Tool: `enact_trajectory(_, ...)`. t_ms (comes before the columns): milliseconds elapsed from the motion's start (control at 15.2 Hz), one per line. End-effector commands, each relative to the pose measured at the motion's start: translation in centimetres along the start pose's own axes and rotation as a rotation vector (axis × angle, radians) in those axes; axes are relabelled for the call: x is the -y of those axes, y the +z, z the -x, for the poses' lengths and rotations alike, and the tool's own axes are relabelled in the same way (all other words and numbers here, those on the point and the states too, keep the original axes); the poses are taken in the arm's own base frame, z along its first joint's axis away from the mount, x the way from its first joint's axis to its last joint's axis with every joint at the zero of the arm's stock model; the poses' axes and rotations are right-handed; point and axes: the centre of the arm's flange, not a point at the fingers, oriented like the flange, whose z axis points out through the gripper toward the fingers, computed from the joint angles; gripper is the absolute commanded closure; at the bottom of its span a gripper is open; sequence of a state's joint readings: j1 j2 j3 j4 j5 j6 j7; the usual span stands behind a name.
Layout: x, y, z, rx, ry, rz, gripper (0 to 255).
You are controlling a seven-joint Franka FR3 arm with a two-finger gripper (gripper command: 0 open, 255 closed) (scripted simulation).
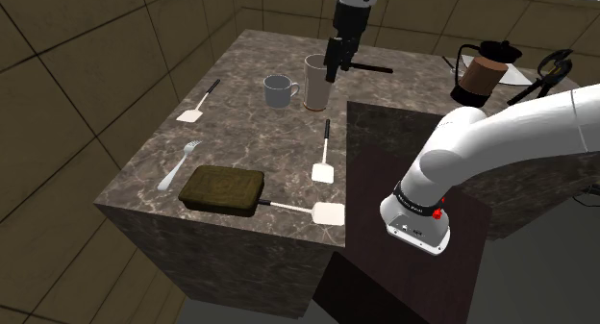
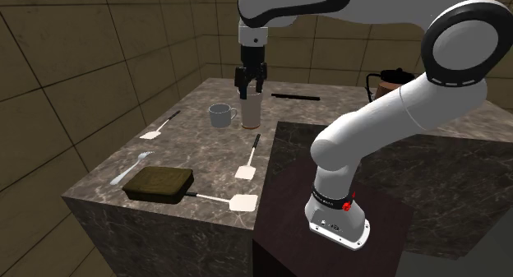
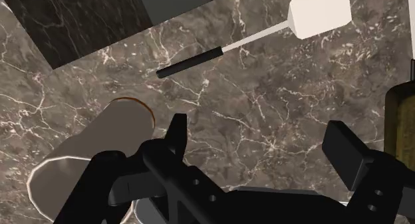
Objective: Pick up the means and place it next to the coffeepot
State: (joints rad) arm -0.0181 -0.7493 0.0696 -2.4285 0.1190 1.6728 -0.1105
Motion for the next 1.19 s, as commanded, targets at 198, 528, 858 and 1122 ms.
enact_trajectory(198, 0.7, 3.9, 1.1, -0.022, 0.261, 0.022, 0)
enact_trajectory(528, 2.1, 10.4, 2.3, -0.059, 0.697, 0.06, 0)
enact_trajectory(858, 3.7, 17.0, 2.5, -0.097, 1.133, 0.097, 0)
enact_trajectory(1122, 3.6, 19.3, 2.5, -0.101, 1.18, 0.102, 0)
